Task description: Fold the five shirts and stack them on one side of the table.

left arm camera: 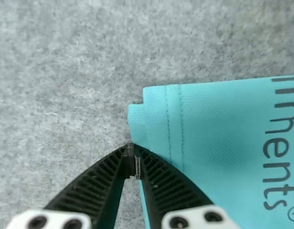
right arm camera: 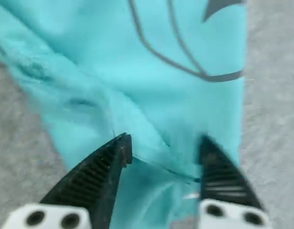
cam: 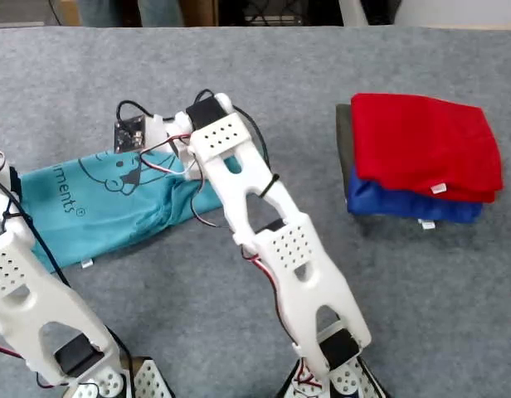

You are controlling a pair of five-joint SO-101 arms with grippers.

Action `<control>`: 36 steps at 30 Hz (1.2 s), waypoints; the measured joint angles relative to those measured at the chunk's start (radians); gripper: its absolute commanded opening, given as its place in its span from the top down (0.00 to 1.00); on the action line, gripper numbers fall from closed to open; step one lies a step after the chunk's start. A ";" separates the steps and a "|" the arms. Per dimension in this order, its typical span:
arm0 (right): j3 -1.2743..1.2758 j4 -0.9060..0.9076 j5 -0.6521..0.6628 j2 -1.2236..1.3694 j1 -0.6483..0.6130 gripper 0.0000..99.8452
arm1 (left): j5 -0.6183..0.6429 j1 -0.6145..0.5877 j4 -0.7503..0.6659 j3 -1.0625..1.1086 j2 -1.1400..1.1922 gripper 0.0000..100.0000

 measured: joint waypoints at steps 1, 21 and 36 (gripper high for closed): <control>-0.031 0.000 -0.003 0.008 0.005 0.76 | 0.000 0.000 0.000 0.000 0.000 0.97; 0.020 0.109 -0.285 -0.018 -0.061 0.98 | 0.002 0.000 -0.003 0.000 0.000 0.97; -0.117 0.078 -0.285 0.046 -0.077 0.98 | 0.002 0.000 -0.003 0.000 0.000 0.97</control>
